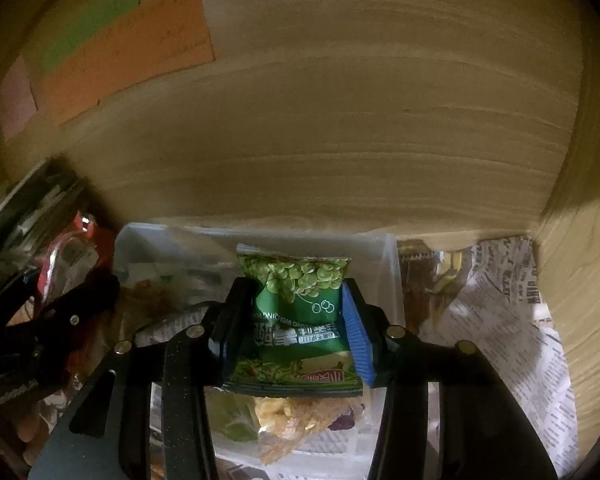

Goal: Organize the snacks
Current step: 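Drop the red pack in the box with left tool while right tool drops pea bag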

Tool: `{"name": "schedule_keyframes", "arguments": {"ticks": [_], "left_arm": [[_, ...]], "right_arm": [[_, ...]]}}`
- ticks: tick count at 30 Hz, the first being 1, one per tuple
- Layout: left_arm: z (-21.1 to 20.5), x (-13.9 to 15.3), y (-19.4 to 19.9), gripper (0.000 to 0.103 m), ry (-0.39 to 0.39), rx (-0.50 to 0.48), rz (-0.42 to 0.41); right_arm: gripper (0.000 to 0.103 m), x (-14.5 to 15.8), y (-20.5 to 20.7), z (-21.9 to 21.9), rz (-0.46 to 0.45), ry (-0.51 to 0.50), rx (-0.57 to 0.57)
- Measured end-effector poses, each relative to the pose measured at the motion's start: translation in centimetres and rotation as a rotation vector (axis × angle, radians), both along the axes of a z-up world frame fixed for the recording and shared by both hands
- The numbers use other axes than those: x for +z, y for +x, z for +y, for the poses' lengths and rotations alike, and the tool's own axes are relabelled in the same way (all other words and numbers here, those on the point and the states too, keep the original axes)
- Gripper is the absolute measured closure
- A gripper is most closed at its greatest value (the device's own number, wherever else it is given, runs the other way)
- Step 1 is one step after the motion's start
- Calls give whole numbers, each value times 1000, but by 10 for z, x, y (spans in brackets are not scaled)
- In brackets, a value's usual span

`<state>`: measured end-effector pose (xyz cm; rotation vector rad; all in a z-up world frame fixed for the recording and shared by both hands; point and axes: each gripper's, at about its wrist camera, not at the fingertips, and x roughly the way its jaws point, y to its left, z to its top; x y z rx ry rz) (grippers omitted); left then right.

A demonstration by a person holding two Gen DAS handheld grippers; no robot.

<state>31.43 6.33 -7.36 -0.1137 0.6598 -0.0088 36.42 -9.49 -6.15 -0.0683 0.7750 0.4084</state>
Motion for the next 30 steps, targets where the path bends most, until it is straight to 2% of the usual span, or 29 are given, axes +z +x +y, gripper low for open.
{"name": "schedule_keyframes", "arguments": {"ticks": [1,4,5,10,23,30], "left_arm": [[0,-1,2,28,-3,2,8],[-4,-3,2,24,-4,-8,29],[-4,-3,3,23,-2,-10,31],[-2,5,-1,13,-3,-28,1],[-7,34,-67,9,18,-67,-69],[-2,26,-91,9,33,-79,-45]], "right_arm": [[58,0,-1,1,-1,-6,-1],[41,5,-6,2,-20,-15,-6],[39,7,-9,2,-32,-17,-7],[38,20,-26,3,-60,-12,13],[37,41,-81,-5,-125,49,95],[37,36,-108,-11,-128,62,130]]}}
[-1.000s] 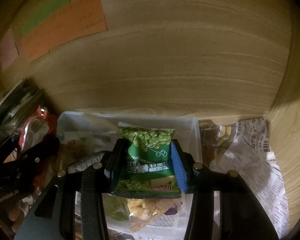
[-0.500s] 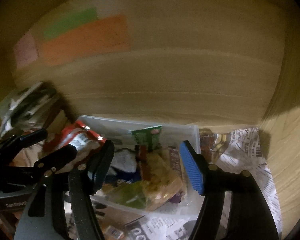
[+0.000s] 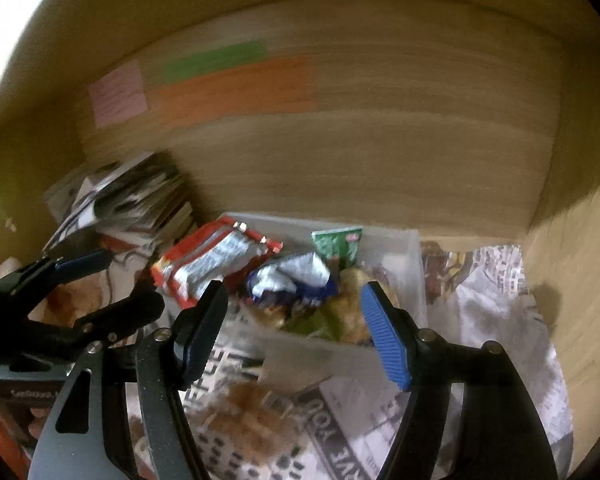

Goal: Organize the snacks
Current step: 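Drop the red pack in the box with left tool while right tool drops pea bag, then grasp the round biscuit roll with the left tool while the right tool grasps the orange cracker pack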

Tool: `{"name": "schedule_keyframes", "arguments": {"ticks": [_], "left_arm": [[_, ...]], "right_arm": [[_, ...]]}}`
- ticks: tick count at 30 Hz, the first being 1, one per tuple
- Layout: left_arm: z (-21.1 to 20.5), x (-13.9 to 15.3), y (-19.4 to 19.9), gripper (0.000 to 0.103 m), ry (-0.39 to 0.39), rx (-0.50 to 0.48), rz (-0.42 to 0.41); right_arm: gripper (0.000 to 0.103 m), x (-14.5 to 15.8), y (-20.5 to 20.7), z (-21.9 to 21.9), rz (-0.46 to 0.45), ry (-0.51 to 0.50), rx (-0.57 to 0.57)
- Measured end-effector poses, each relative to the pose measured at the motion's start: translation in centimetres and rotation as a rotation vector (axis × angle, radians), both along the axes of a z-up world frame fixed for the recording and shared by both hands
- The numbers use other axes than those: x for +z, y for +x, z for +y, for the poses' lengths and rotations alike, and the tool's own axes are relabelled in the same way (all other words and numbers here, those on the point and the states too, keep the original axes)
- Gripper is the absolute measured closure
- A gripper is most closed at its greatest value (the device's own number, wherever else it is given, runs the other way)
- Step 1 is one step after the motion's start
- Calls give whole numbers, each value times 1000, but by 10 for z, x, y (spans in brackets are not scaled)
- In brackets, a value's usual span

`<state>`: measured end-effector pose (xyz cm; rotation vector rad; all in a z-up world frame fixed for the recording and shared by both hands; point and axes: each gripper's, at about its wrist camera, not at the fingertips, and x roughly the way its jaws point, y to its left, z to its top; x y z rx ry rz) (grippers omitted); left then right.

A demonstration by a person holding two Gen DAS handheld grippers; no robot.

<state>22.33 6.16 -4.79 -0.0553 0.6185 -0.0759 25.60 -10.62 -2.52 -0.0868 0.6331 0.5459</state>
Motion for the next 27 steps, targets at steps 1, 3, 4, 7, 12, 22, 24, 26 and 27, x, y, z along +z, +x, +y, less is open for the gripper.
{"name": "schedule_keyframes", "arguments": {"ticks": [1,3,4,7,12,22,24,26,27], "left_arm": [[1,-3,-3,8,1,1,6],[3,-10,-9,8,5,3,27],[5,-15,-11,8,8,5,39],[10,-33,-16,8,12,18,82],[18,-57,-25,8,29,44,132],[27,-70,-37,8,14,65,155],[27,-70,-39,8,8,64,157],[28,-71,-41,8,10,62,159],[27,-71,-43,8,15,63,160]], "right_arm": [[37,-2,-4,-1,3,-2,5],[37,-9,-10,-2,17,-8,18],[36,-14,-13,-3,27,-13,29],[36,-29,-21,-3,56,-43,55],[25,-59,-31,2,137,-85,124],[25,-97,-4,35,303,-153,241],[25,-101,2,40,314,-148,244],[25,-102,4,43,308,-154,249],[25,-103,4,44,306,-157,252]]}}
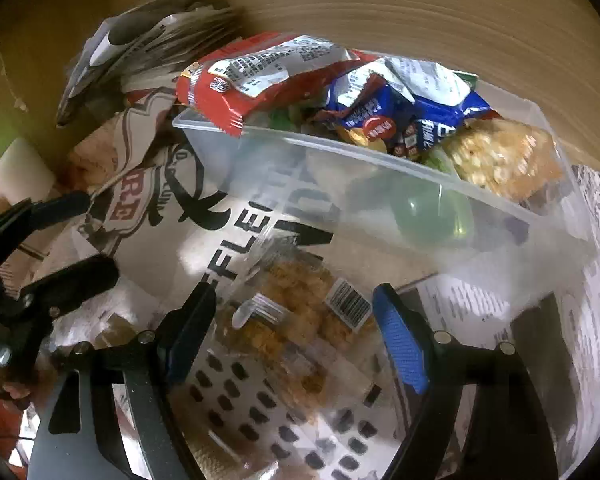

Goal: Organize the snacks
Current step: 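Grasp the round biscuit roll with the left tool while the right tool grasps the orange cracker pack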

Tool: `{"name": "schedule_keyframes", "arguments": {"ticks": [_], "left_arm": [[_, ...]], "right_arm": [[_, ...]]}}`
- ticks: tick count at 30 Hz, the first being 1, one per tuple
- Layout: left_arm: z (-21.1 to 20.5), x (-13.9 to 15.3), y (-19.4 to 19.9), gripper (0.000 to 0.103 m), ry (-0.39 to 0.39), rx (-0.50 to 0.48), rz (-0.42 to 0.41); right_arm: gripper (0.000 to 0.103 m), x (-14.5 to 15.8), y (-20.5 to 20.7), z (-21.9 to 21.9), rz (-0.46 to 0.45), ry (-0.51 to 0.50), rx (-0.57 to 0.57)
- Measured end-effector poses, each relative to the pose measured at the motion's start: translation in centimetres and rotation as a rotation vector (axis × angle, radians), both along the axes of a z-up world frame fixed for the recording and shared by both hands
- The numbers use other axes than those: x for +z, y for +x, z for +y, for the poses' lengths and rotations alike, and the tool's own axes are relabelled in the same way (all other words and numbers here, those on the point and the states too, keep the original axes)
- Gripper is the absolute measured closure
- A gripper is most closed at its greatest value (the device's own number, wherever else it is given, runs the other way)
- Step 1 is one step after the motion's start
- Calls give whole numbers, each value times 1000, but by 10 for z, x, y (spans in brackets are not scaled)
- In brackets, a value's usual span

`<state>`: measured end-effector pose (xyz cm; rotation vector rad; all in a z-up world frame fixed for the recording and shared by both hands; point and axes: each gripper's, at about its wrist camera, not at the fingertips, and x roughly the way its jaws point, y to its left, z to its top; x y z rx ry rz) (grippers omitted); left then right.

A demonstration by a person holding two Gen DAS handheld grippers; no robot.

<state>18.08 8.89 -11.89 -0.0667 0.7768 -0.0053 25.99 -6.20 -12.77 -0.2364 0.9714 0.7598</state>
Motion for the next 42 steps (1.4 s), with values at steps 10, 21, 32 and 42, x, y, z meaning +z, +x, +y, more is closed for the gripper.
{"name": "schedule_keyframes", "arguments": {"ticks": [10,21,32,42], "left_arm": [[-8,-6,-9,8,13,-38,7],[-7,-9,-12,8,-9,-28,10],[-11,-7,-21,8,1,-31,14],[-14,-4,-47,8,9,-57,24]], "right_arm": [[19,-6,-14,-5,-8,-43,67],[16,-10,-2,9,4,-51,26],[55,1,-21,9,-94,-63,17],[63,26,-36,-27,-97,50,-40]]}}
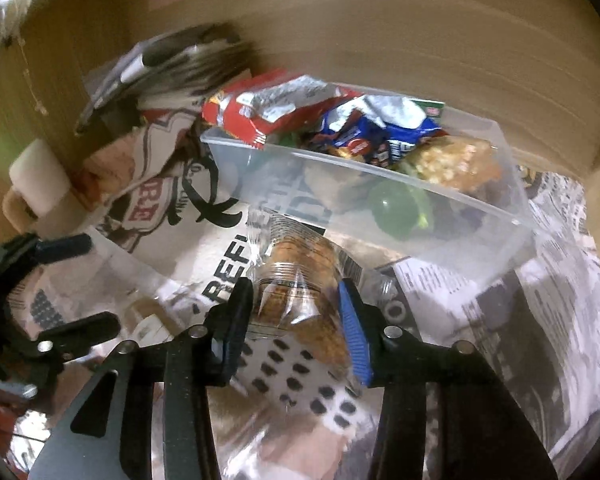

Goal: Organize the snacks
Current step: 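Grasp the round biscuit roll with the left tool while the right tool grasps the orange cracker pack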

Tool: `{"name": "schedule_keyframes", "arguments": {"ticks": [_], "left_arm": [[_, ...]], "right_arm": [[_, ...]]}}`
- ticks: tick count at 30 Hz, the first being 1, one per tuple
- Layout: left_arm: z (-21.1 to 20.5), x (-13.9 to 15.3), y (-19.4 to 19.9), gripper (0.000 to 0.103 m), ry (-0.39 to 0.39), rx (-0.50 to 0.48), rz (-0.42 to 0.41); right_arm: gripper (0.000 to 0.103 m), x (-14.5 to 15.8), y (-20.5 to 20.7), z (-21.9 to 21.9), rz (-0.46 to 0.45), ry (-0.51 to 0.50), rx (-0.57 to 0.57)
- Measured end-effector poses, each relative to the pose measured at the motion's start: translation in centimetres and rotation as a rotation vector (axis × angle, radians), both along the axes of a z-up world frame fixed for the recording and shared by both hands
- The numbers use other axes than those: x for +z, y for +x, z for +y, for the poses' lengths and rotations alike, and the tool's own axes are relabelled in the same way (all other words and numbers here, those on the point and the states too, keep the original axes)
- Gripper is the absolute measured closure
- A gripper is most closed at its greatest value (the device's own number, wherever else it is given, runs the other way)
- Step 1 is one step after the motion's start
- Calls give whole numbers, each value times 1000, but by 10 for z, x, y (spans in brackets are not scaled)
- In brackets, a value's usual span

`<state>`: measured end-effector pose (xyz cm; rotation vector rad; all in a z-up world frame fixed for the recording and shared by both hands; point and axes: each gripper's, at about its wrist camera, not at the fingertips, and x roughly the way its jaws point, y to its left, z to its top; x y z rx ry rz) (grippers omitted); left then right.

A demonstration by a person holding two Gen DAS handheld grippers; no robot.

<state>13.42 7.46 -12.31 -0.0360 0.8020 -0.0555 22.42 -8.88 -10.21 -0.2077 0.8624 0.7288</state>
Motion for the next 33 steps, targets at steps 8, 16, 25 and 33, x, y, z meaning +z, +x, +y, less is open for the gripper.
{"name": "schedule_keyframes", "arguments": {"ticks": [8,16,25,33], "left_arm": [[-20,-2,20,8,-43,-55,22],[-53,-7,26,8,-4,-172,27],[-45,-14,35,8,-44,-132,58],[-25,-12,13,8,-94,-107,89]], "right_arm": [[93,14,-31,-51,-10,39,-33],[92,-5,-54,-74,31,-5,-35],[92,-19,-73,-48,93,23,81],[92,-20,-53,-27,76,31,62]]}}
